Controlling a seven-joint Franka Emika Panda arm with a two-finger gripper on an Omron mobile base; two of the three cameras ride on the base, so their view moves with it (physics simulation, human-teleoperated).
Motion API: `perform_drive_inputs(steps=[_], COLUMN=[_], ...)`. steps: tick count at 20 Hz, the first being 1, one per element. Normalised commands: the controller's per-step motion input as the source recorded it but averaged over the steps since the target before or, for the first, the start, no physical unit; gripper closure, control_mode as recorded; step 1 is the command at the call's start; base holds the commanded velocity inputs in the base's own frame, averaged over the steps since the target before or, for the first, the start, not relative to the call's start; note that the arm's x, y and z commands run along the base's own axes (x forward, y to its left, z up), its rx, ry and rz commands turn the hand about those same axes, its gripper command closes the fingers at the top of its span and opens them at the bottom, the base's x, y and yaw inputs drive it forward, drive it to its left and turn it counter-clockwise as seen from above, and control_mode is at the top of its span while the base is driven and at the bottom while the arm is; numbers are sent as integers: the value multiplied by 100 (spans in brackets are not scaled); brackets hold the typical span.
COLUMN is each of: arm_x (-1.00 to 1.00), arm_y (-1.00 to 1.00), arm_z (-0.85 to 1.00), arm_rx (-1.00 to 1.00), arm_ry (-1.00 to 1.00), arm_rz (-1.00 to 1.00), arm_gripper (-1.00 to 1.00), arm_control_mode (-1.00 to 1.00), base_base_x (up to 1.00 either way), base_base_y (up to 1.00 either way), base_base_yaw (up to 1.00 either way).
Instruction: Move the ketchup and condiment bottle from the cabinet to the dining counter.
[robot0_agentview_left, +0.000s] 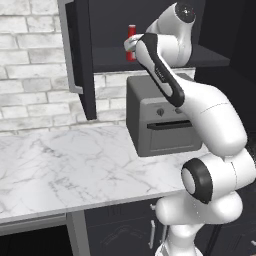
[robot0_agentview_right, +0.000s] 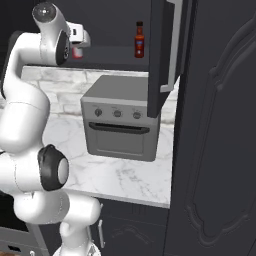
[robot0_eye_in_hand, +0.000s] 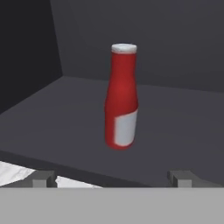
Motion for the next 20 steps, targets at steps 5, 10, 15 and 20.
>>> perform_drive_inputs(steps=[5, 10, 15, 20], arm_x=[38, 31, 29, 19], arm_y=[0, 2, 0, 0], arm_z=[0, -1, 0, 0], arm_rx=[0, 0, 0, 0], arm_ry=[0, 0, 0, 0], arm_rz=[-1, -2, -1, 0], arm_gripper=[-100, -100, -100, -100], arm_control_mode=[-100, -100, -100, -100], base_base_x=[0, 0, 0, 0], base_base_y=[0, 0, 0, 0], base_base_yaw=[0, 0, 0, 0])
